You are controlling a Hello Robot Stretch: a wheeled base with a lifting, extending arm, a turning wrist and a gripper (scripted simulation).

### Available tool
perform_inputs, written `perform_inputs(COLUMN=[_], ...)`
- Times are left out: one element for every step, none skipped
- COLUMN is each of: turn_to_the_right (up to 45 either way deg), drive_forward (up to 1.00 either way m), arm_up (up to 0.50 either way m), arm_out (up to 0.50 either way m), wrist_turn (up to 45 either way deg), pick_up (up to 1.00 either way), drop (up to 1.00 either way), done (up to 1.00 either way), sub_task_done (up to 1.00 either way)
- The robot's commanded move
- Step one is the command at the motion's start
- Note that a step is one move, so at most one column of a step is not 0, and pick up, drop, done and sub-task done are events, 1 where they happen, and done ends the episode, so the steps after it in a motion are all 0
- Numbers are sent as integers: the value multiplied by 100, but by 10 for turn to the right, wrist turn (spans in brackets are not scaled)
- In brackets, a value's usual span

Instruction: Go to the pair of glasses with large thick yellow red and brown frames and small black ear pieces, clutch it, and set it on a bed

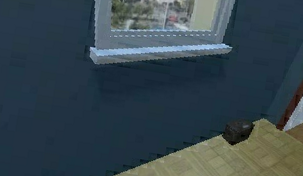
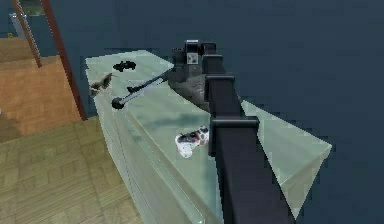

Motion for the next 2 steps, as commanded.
perform_inputs(turn_to_the_right=[0, 0], drive_forward=[0, 0], arm_up=[0, 0], arm_out=[0, 0], wrist_turn=[-450, -60], pick_up=[0, 0], drop=[0, 0], done=[0, 0], sub_task_done=[0, 0])
